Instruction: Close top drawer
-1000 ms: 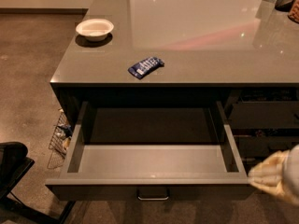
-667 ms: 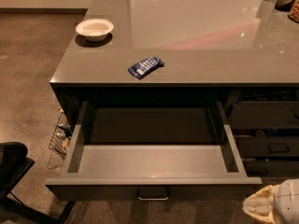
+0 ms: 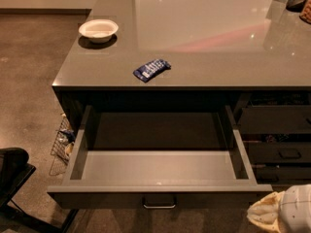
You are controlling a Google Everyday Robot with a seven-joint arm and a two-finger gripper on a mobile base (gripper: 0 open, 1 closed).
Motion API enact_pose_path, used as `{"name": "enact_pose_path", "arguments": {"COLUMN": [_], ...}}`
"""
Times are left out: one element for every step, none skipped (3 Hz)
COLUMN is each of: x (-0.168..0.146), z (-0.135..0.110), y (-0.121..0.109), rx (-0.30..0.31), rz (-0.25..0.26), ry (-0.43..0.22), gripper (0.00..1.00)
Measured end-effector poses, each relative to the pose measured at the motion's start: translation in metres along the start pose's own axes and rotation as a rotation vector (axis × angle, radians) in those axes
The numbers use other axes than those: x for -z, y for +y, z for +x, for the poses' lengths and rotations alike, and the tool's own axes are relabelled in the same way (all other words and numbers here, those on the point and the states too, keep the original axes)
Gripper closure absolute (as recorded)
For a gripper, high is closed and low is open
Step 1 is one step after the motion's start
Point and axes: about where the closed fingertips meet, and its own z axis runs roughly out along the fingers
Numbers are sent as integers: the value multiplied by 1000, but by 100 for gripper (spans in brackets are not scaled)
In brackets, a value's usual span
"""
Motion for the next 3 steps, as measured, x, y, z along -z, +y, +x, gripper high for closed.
{"name": "enact_pose_path", "arguments": {"x": [-52, -90, -109], "z": [-7, -7, -11], "y": [-8, -34, -55], "rx": [57, 84, 108], "rz": [-28, -17, -5], "ry": [-22, -68, -86], "gripper": [100, 100, 100]}}
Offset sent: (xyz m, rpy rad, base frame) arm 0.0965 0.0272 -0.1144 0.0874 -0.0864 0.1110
